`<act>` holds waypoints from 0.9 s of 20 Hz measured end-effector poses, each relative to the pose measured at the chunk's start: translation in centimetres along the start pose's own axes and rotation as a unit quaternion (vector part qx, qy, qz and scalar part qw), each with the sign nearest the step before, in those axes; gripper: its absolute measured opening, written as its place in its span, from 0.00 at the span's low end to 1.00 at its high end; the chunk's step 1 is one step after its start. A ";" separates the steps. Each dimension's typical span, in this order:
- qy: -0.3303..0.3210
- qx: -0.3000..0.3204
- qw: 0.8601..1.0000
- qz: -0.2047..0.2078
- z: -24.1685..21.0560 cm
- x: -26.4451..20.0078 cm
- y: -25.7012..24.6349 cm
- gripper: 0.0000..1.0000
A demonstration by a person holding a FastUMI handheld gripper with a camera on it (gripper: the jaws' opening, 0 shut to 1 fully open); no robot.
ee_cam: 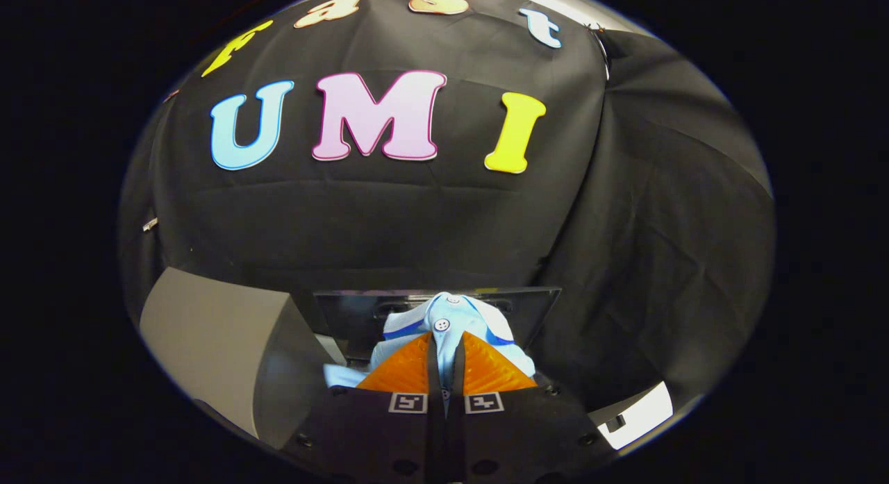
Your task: Put the clothes into the washing machine and then close the washing machine lid.
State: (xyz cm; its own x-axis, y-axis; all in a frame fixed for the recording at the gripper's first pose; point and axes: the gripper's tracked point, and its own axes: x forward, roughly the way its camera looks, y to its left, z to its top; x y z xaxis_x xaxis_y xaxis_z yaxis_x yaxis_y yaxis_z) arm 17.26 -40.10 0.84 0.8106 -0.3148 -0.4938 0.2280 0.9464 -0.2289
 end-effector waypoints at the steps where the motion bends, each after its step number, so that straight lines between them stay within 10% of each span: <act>1: 0.009 0.002 1.000 0.002 -1.0 0.9 -0.1 0.05; 18: 0.146 -0.023 0.989 0.001 -18.7 13.1 -0.8 0.05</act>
State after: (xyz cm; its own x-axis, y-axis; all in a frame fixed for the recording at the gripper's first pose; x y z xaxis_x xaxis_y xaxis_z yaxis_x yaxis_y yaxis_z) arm 17.63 -46.33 -21.09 0.6188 -0.3269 -0.7143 0.1957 0.9448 -0.2629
